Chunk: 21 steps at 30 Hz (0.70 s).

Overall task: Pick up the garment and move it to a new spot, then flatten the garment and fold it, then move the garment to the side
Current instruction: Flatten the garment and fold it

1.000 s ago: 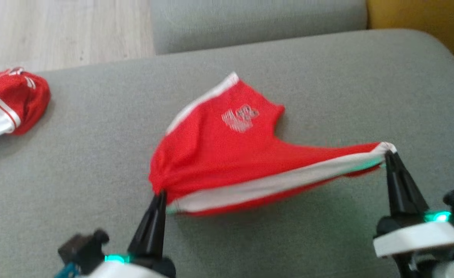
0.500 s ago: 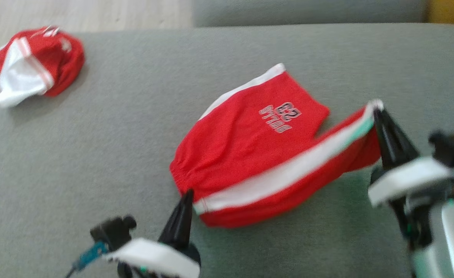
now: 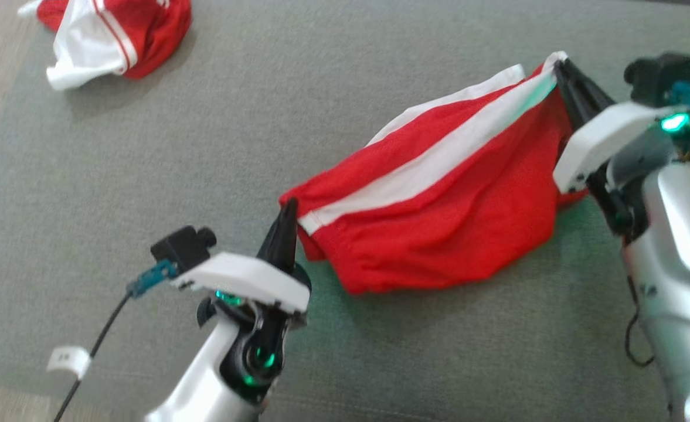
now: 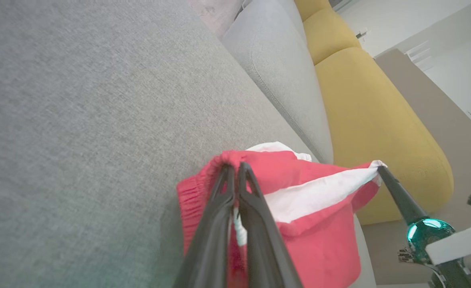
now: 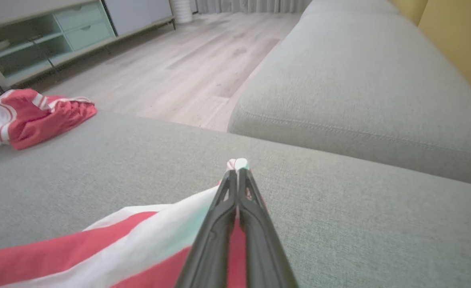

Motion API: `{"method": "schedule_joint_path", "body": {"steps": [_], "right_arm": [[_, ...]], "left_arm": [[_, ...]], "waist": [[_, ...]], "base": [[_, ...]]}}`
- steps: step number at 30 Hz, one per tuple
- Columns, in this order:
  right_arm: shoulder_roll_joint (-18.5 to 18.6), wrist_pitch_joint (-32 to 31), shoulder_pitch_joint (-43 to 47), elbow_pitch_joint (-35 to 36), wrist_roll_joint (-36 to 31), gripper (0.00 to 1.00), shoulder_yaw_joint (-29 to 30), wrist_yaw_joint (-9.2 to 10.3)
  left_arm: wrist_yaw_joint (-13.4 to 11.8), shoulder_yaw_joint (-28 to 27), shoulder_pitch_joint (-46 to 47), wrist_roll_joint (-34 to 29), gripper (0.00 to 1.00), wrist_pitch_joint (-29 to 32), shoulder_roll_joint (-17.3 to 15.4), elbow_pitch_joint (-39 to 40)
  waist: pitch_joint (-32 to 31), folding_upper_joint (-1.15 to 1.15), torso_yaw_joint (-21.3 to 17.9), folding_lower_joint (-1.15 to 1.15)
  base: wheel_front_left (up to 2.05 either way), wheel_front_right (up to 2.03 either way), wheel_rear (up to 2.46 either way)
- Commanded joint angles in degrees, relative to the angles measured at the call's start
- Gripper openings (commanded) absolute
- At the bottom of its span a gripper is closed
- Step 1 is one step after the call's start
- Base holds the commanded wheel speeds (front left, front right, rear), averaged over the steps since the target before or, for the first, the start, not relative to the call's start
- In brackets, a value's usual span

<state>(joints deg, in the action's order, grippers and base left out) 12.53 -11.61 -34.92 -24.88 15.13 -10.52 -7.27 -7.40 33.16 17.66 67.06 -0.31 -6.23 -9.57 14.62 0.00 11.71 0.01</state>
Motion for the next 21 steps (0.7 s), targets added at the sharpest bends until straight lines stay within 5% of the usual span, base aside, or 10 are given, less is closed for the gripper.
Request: {"method": "schedule_joint_path", "body": {"steps": [1, 13, 14, 15, 16, 17, 21], "right_arm": [[0.6, 0.6, -3.9, -1.5, -0.1, 0.00, -1.1, -0.22], [-2.0, 4.7, -16.5, -21.9, -2.2, 0.00, -1.7, -0.22], [-2.1, 5.2, -17.2, -23.0, -2.2, 0.28, -1.9, -0.22], [-2.4, 5.8, -18.3, -25.0, -2.1, 1.00, -2.8, -0.22], [-2.5, 6.3, -18.8, -25.8, -1.9, 1.00, -3.1, -0.22], [-2.6, 6.9, -19.2, -26.5, -1.6, 1.00, -3.4, -0.22], [-2.4, 8.1, -20.3, -28.1, -0.7, 1.00, -4.5, -0.22]], "left_arm": [[0.7, -2.6, 3.4, 0.6, 0.00, -0.3, 0.4, -0.4], [3.2, -3.6, 9.4, 2.3, 0.00, -1.9, 2.2, -10.0], [3.4, -3.6, 9.6, 2.4, 0.00, -2.1, 2.2, -10.5], [4.6, -3.5, 10.0, 2.9, 0.21, -2.2, 2.4, -11.0], [5.2, -3.3, 10.2, 2.7, 0.49, -2.5, 2.4, -11.0], [5.8, -3.2, 10.2, 2.5, 0.98, -2.9, 2.4, -11.0], [7.1, -2.8, 10.1, 0.9, 1.00, -4.5, 1.6, -10.5]], "waist": [[1.8, 0.00, 1.4, -0.01], [5.1, 0.00, 2.0, -0.01], [5.2, 0.00, 2.0, -0.01], [5.4, 0.00, 1.9, -0.01], [5.5, 0.00, 1.8, -0.01], [5.5, 0.00, 1.7, -0.01], [5.3, 0.00, 1.4, -0.01]], "base": [[0.00, 0.00, 0.00], [0.00, 0.00, 0.00], [0.00, 0.00, 0.00], [0.00, 0.00, 0.00], [0.00, 0.00, 0.00], [0.00, 0.00, 0.00], [0.00, 0.00, 0.00]]}}
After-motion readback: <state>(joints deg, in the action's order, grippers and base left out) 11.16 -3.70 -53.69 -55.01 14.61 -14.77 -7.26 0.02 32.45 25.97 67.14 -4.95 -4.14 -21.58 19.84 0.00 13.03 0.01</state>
